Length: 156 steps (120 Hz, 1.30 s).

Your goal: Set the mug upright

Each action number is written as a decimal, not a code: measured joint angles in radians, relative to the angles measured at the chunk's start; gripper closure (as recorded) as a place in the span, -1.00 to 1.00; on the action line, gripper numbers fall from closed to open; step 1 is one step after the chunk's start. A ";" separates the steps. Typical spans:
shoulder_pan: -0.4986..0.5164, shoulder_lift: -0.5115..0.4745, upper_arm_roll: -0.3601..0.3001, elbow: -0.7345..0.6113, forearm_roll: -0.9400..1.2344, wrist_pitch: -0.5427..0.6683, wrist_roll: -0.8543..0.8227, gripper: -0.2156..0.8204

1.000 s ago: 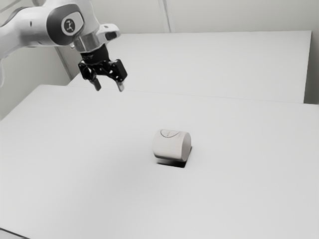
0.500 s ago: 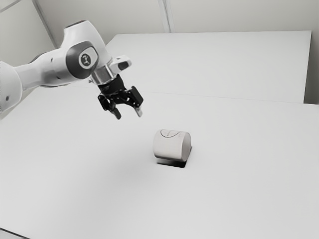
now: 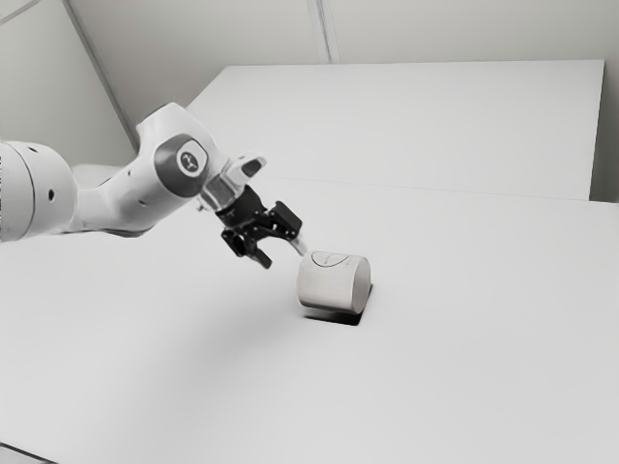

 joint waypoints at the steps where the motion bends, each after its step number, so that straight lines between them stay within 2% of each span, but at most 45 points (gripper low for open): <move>1: 0.001 0.003 0.000 0.000 -0.008 0.002 0.005 -0.58; 46: 0.007 0.110 -0.001 -0.004 -0.345 0.063 0.249 -0.58; 87: 0.007 0.166 -0.006 -0.025 -0.613 0.038 0.478 -0.57; 94: 0.007 0.168 -0.007 -0.025 -0.645 0.021 0.510 -0.44; 111: 0.007 0.166 -0.011 -0.024 -0.690 -0.008 0.575 0.21; 122: 0.007 0.164 -0.014 -0.024 -0.702 -0.015 0.610 0.51; 134: 0.007 0.162 -0.018 -0.025 -0.706 -0.017 0.645 0.68; 156: 0.006 0.116 -0.017 -0.043 -0.702 -0.014 0.695 0.84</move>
